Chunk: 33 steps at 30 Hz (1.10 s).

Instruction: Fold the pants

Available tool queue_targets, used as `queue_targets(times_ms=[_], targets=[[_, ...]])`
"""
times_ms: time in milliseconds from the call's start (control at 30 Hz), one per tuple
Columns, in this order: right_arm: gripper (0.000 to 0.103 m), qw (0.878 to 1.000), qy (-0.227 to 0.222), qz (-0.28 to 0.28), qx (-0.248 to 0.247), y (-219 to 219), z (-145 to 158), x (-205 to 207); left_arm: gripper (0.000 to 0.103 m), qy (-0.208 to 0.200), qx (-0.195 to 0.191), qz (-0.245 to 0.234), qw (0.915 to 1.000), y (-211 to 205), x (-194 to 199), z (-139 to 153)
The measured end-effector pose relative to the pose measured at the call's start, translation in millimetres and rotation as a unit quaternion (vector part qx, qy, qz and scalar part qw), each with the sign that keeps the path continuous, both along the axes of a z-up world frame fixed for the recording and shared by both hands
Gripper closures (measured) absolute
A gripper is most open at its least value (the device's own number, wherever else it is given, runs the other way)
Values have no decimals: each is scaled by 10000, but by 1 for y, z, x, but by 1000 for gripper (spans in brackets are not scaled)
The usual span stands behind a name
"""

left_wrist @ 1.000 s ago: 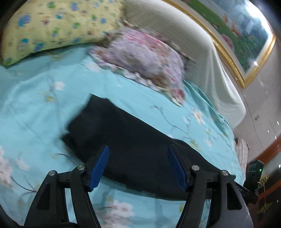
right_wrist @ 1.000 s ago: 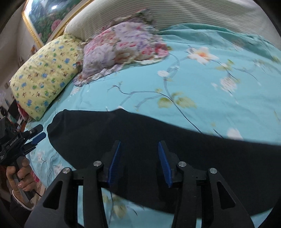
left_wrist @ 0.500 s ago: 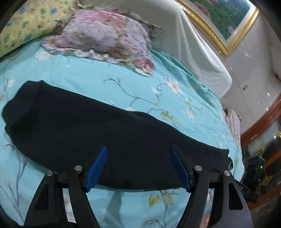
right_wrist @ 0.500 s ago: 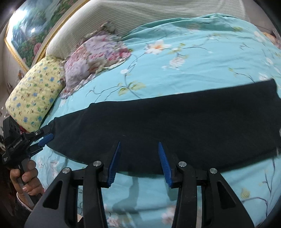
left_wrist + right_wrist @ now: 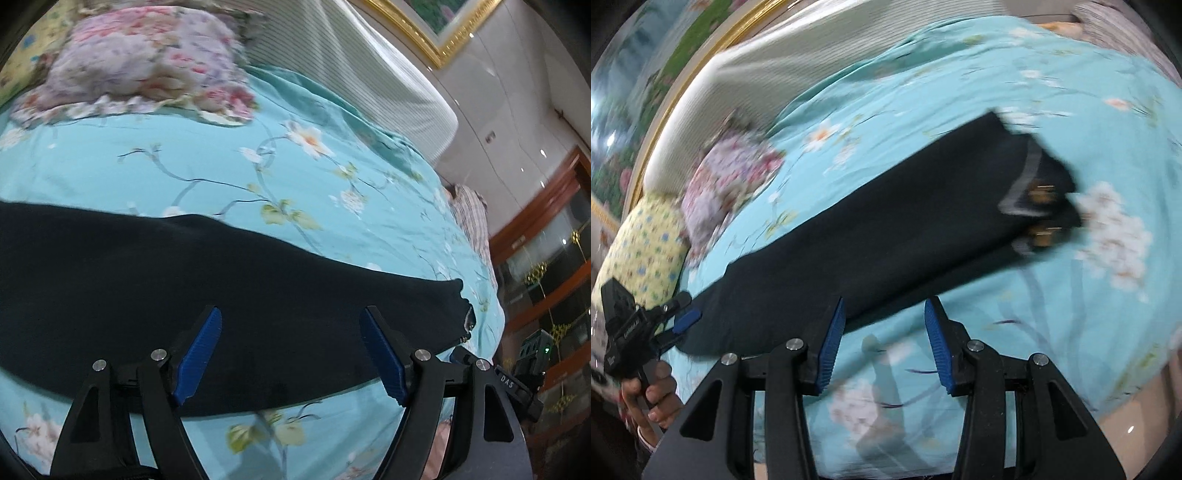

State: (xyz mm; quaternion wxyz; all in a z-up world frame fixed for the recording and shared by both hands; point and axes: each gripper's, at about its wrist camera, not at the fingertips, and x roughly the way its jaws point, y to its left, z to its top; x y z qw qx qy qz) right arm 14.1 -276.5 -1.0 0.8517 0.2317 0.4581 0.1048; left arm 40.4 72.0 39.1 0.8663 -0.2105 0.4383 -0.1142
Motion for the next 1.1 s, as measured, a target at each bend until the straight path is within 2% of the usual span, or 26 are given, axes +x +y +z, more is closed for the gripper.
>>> queue_targets(times_ms=[233,533,700,767,800,833,933,1100], targets=[[52,9964,105,-786,285,-47,-9,1,24,61,119,-489,9987,-41,27,1],[52,9886,27,-1174,948,-68,-18,13,24,195,379,-1109,9929,-99,62,-2],[52,9813,-29,-1396,1322,-78,-23,24,24,249,521,-1529,9866,-136,81,-4],[58,9800,-107,-1433,1379,-81,-24,26,24,269,580,-1746,9826,-154,89,-5],[80,9803,-134,-1440,1347,-82,-24,26,23,275,597,-1845,9806,-161,92,-6],[89,9815,-156,-1450,1242,-84,-24,26,23,280,609,-1973,9780,-169,96,-6],[91,9832,-230,-1322,1235,-90,-25,24,23,291,687,-2511,9651,-202,111,-9],[91,9818,-338,-1325,1316,-101,-29,19,23,376,973,-3661,9247,-270,139,-17]])
